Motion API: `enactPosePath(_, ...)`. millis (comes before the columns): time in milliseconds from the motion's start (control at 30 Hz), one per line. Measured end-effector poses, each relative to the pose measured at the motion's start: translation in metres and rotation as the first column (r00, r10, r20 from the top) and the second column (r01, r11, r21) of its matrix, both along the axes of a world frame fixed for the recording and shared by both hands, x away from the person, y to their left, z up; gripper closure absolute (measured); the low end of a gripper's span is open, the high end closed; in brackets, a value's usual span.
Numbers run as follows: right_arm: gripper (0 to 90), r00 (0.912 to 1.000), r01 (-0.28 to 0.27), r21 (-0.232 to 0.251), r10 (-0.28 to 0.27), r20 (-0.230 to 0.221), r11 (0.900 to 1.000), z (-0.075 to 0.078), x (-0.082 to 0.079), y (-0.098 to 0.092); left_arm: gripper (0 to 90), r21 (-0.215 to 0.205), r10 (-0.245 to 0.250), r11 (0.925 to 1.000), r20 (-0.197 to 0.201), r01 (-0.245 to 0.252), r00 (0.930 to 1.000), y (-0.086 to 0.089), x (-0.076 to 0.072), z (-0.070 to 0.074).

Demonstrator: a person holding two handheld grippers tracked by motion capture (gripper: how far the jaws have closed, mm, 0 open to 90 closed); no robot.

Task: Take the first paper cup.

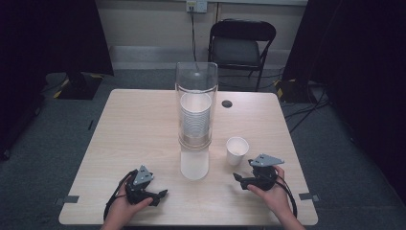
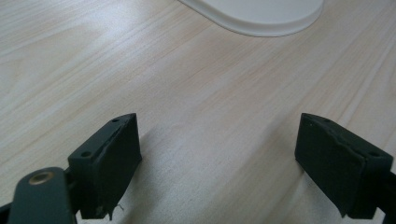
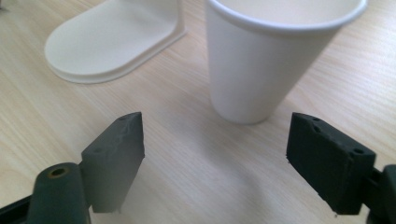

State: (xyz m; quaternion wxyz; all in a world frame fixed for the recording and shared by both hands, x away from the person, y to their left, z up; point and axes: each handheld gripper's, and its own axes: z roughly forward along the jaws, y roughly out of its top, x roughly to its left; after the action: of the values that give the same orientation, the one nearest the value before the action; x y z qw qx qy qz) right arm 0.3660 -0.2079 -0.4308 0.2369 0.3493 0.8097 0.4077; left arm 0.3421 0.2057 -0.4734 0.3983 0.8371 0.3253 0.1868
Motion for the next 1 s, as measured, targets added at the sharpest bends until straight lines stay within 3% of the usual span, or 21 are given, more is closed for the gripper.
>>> enactPosePath(333, 19.3, 0.9983, -0.059, 0.017, 0.059, -0.002, 0.998, 0.012, -0.001, 0.026, 13.8, 0.0, 0.0, 1.0, 0.0, 0.0, 1.0, 0.0, 0.0, 0.0)
enactPosePath(567, 19.3, 0.9941, -0.109, 0.005, 0.108, 0.003, 0.994, 0.015, 0.002, 0.047, 13.8, 0.0, 0.0, 1.0, 0.0, 0.0, 1.0, 0.0, 0.0, 0.0)
enactPosePath(1000, 19.5, 0.9873, -0.158, 0.024, 0.159, -0.009, 0.987, 0.019, 0.008, 0.074, 13.8, 0.001, 0.0, 1.0, -0.001, 0.0, 1.0, 0.0, 0.0, 0.0)
